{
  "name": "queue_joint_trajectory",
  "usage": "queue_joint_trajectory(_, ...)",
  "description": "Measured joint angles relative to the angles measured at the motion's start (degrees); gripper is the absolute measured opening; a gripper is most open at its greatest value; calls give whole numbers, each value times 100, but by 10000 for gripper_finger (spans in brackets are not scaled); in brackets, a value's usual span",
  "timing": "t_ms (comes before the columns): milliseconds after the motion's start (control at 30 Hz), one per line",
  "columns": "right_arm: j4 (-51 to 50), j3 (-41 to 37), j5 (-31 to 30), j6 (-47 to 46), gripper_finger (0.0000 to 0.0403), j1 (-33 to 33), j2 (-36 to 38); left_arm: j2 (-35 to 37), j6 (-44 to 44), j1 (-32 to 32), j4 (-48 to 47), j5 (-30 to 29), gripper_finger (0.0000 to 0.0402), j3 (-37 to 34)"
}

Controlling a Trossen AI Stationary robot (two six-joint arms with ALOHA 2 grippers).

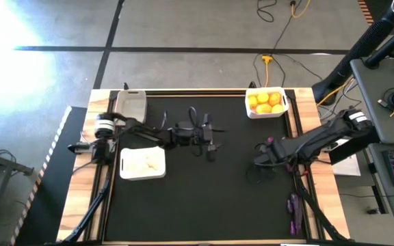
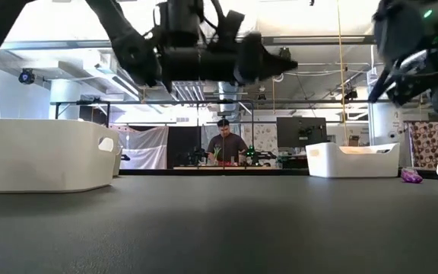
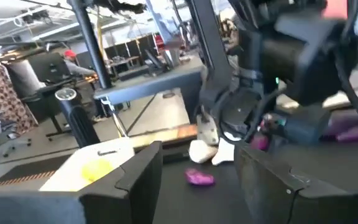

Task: Sort produce into baskets
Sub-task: Move the white garlic to the center of the table

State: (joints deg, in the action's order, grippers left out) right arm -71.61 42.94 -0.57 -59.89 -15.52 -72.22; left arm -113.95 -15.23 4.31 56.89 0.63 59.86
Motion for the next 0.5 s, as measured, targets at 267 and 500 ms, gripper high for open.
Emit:
queue_joint_trajectory(267,-87,352,179,1779,325,559,-1038,-409,-168,29,159,34,182,39)
queue_joint_trajectory(500,-652,952,-364,3163,325,617,-1771,-409,-67,24,15,44,182,37)
